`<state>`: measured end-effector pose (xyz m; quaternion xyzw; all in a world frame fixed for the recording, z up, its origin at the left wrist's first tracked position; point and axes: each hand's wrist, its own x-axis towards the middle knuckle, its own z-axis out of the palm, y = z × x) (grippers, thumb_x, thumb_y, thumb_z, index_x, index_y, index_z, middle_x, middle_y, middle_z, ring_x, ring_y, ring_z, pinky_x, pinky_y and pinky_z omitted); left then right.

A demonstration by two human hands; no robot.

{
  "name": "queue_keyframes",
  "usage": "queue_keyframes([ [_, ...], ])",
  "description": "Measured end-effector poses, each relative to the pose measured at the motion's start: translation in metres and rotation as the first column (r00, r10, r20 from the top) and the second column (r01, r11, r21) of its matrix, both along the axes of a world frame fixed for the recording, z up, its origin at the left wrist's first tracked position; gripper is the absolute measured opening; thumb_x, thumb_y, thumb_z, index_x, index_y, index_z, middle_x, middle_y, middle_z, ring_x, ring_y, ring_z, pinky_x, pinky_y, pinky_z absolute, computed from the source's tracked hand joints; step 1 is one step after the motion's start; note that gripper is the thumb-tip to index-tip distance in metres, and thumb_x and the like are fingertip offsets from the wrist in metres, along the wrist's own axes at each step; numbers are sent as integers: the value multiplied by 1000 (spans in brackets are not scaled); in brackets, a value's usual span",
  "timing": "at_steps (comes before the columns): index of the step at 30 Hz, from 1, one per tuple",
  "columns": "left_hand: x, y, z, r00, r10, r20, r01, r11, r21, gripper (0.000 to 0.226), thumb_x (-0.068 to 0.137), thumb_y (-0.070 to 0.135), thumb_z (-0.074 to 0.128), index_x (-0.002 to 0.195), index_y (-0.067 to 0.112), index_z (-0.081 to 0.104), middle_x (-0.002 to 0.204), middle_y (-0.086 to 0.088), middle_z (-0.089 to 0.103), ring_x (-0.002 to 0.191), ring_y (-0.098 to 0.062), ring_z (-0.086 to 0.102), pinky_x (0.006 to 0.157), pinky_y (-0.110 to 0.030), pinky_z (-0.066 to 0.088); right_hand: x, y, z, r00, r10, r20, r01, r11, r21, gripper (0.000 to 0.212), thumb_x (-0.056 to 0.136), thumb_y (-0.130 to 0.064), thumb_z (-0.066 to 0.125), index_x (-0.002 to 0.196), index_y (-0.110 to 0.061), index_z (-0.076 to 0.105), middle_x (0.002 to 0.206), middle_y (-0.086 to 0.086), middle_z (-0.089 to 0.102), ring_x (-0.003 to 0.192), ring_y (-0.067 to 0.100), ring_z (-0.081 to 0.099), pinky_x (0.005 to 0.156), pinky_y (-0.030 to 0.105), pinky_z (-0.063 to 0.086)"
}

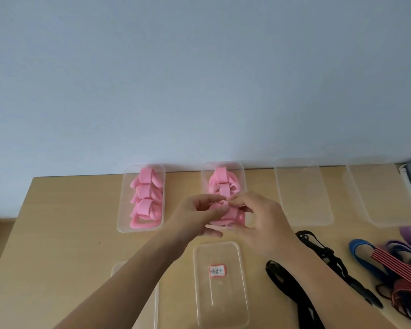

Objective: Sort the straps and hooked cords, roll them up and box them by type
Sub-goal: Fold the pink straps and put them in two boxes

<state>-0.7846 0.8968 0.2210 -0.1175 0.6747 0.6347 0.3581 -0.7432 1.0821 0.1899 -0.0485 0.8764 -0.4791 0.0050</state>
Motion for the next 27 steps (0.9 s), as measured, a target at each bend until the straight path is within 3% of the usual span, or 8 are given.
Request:
queue_keyframes([
  [3, -7, -4, -11, 980, 45, -196, -98, 958, -268, 19, 93, 23, 74, 111, 18, 75, 90, 2, 77, 80, -17, 74, 64, -39, 63, -9, 1, -7, 1000, 7, -2, -7, 997, 75, 38, 68, -14, 87, 101, -16, 69, 101, -5, 68, 88, 15, 65, 77, 33, 53],
  [7, -11, -6, -32, 951, 39, -308, -195, 847, -494, 17, 90, 23, 75, 105, 28, 72, 89, 11, 73, 76, -19, 72, 76, -48, 61, -22, -6, -16, 998, 58, -22, -51, 968, 247, 31, 68, -9, 87, 92, -10, 67, 93, 1, 68, 84, 24, 61, 70, 31, 46],
  [10, -11, -7, -41, 963, 43, -267, -172, 861, -479, 22, 88, 19, 75, 106, 29, 70, 91, 8, 73, 74, -19, 73, 79, -48, 61, -30, -11, -25, 994, 108, -32, -89, 930, 356, 33, 64, -8, 90, 88, -11, 68, 89, -1, 70, 91, 22, 57, 76, 19, 32],
  [12, -11, -8, -45, 968, 71, -239, -174, 879, -443, 23, 88, 11, 74, 108, 23, 70, 89, 3, 73, 68, -19, 74, 77, -47, 63, -30, -13, -32, 992, 128, -6, -116, 913, 390, 33, 64, -5, 87, 90, -13, 69, 92, -1, 71, 97, 21, 57, 77, 15, 30],
  [16, -8, -11, -51, 973, 103, -207, -181, 897, -403, 22, 88, 3, 72, 104, 18, 71, 81, -3, 73, 66, -24, 75, 73, -48, 64, -27, -16, -45, 988, 151, 42, -156, 918, 366, 26, 69, 0, 82, 89, -13, 69, 89, 0, 69, 91, 26, 59, 77, 16, 33],
  [21, -8, -10, -54, 972, 96, -215, -178, 898, -403, 20, 88, 4, 72, 102, 18, 70, 73, -3, 72, 64, -26, 74, 75, -48, 63, -35, -20, -53, 993, 97, 74, -119, 899, 421, 22, 74, -12, 82, 94, -15, 73, 96, 0, 63, 95, 22, 55, 78, 26, 43],
  [24, -6, -9, -51, 968, 63, -244, -167, 886, -433, 21, 88, 6, 72, 106, 18, 71, 79, 0, 73, 67, -22, 74, 71, -36, 62, -33, -22, -47, 992, 61, 107, -103, 889, 447, 25, 76, -15, 81, 100, -14, 74, 102, 3, 55, 93, 23, 55, 76, 33, 50],
  [27, -1, -11, -47, 939, -27, -343, -162, 844, -512, 23, 87, 15, 75, 108, 24, 71, 90, 11, 71, 84, -8, 69, 77, -25, 53, -29, -19, -38, 988, 81, 132, -129, 901, 414, 27, 79, -13, 77, 105, -20, 73, 110, -3, 52, 97, 17, 52, 76, 16, 43],
])
